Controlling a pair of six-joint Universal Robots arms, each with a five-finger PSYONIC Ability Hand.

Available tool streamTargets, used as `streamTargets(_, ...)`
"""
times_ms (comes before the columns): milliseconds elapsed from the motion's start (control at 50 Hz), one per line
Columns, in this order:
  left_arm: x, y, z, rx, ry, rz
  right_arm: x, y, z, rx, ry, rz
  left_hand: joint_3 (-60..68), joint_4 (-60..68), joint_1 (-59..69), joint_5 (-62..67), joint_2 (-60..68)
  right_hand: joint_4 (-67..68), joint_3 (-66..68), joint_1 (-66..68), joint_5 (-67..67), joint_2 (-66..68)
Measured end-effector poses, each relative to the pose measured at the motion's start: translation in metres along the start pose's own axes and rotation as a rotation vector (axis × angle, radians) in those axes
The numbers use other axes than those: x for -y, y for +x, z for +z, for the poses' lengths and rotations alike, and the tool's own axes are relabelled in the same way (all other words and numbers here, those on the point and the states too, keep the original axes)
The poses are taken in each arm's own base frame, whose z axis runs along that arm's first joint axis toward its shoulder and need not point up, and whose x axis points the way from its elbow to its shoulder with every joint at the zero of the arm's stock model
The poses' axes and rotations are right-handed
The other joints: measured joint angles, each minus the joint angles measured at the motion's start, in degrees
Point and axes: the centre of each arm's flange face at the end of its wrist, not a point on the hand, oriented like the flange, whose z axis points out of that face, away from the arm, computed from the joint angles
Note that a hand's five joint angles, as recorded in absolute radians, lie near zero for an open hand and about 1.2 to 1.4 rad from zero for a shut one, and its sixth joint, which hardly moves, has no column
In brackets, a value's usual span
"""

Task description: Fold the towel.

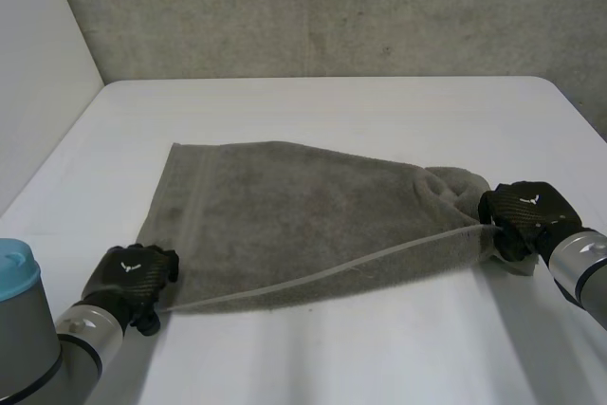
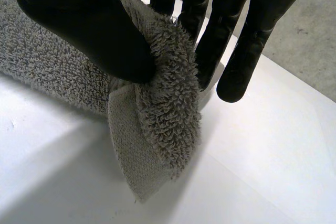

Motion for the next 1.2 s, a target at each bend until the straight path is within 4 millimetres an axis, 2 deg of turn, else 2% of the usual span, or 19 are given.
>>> streamTargets(280, -0.002, -0.001, 0.016, 0.009, -0.002, -0.001, -0.001, 0.0, 0.0, 0.0, -0.002, -0.001, 4.7, 4.7, 4.7, 4.2, 4.8, 0.0, 0.0, 0.0, 0.0, 0.0)
streamTargets(360, -0.002, -0.002, 0.024, 0.01, -0.001, -0.001, -0.001, 0.0, 0.001, 0.0, -0.002, -0.001, 11.8, 11.9, 12.2, 11.3, 11.9, 0.0, 0.0, 0.0, 0.0, 0.0)
streamTargets(440, 0.0, -0.002, 0.031, 0.015, 0.009, 0.0, 0.0, 0.001, 0.001, -0.002, -0.001, -0.001, 26.1, 26.2, 25.7, 25.7, 26.2, 0.0, 0.0, 0.0, 0.0, 0.0)
streamTargets(500, 0.007, -0.006, 0.035, 0.029, 0.041, 0.001, 0.001, 0.003, 0.002, -0.007, 0.002, -0.002, 33.0, 32.9, 31.9, 31.8, 33.3, 0.0, 0.0, 0.0, 0.0, 0.0)
streamTargets(680, 0.044, -0.02, 0.028, 0.085, 0.178, 0.0, 0.014, 0.012, 0.001, -0.034, 0.035, -0.018, 35.7, 35.8, 33.5, 34.1, 35.9, 0.0, 0.0, 0.0, 0.0, 0.0)
streamTargets(740, 0.065, -0.027, 0.019, 0.11, 0.254, 0.0, 0.031, 0.018, -0.005, -0.055, 0.077, -0.034, 35.9, 36.0, 33.5, 34.3, 36.1, 0.0, 0.0, 0.0, 0.0, 0.0)
streamTargets(760, 0.076, -0.031, 0.014, 0.122, 0.294, 0.001, 0.044, 0.021, -0.011, -0.067, 0.105, -0.045, 35.9, 36.0, 33.4, 34.3, 36.1, 0.0, 0.0, 0.0, 0.0, 0.0)
streamTargets(840, 0.102, -0.039, 0.0, 0.148, 0.378, 0.002, 0.073, 0.03, -0.025, -0.092, 0.164, -0.067, 35.9, 36.0, 33.4, 34.4, 36.1, 0.0, 0.0, 0.0, 0.0, 0.0)
streamTargets(860, 0.114, -0.042, -0.008, 0.159, 0.414, 0.003, 0.091, 0.034, -0.035, -0.106, 0.199, -0.08, 35.9, 36.0, 33.4, 34.4, 36.1, 0.0, 0.0, 0.0, 0.0, 0.0)
streamTargets(940, 0.142, -0.051, -0.03, 0.182, 0.49, 0.003, 0.132, 0.044, -0.06, -0.139, 0.274, -0.108, 35.9, 36.1, 33.4, 34.5, 36.1, 0.0, 0.0, 0.0, 0.0, 0.0)
streamTargets(960, 0.149, -0.053, -0.035, 0.187, 0.506, 0.003, 0.141, 0.046, -0.066, -0.146, 0.29, -0.114, 35.9, 36.1, 33.4, 34.5, 36.1, 0.0, 0.0, 0.0, 0.0, 0.0)
streamTargets(980, 0.149, -0.053, -0.035, 0.187, 0.506, 0.003, 0.141, 0.046, -0.066, -0.146, 0.29, -0.114, 35.9, 36.1, 33.4, 34.5, 36.1, 0.0, 0.0, 0.0, 0.0, 0.0)
streamTargets(1000, 0.171, -0.059, -0.053, 0.202, 0.56, 0.002, 0.165, 0.052, -0.082, -0.167, 0.334, -0.131, 35.9, 36.1, 33.4, 34.6, 36.1, 0.0, 0.0, 0.0, 0.0, 0.0)
streamTargets(1040, 0.19, -0.065, -0.069, 0.215, 0.605, 0.001, 0.188, 0.057, -0.097, -0.188, 0.378, -0.148, 35.9, 36.1, 33.4, 34.6, 36.1, 0.0, 0.0, 0.0, 0.0, 0.0)
streamTargets(1060, 0.19, -0.065, -0.069, 0.215, 0.605, 0.001, 0.188, 0.057, -0.097, -0.188, 0.378, -0.148, 35.9, 36.1, 33.4, 34.6, 36.1, 0.0, 0.0, 0.0, 0.0, 0.0)
streamTargets(1080, 0.199, -0.067, -0.076, 0.22, 0.626, 0.001, 0.194, 0.058, -0.101, -0.194, 0.39, -0.153, 35.9, 36.1, 33.4, 34.6, 36.1, 0.0, 0.0, 0.0, 0.0, 0.0)
streamTargets(1120, 0.22, -0.073, -0.093, 0.231, 0.674, 0.0, 0.218, 0.064, -0.116, -0.219, 0.44, -0.174, 35.9, 36.1, 33.4, 34.6, 36.1, 0.0, 0.0, 0.0, 0.0, 0.0)
streamTargets(1200, 0.235, -0.077, -0.101, 0.235, 0.694, 0.001, 0.23, 0.068, -0.123, -0.235, 0.46, -0.192, 35.9, 36.1, 33.4, 34.6, 36.1, 0.0, 0.0, 0.0, 0.0, 0.0)
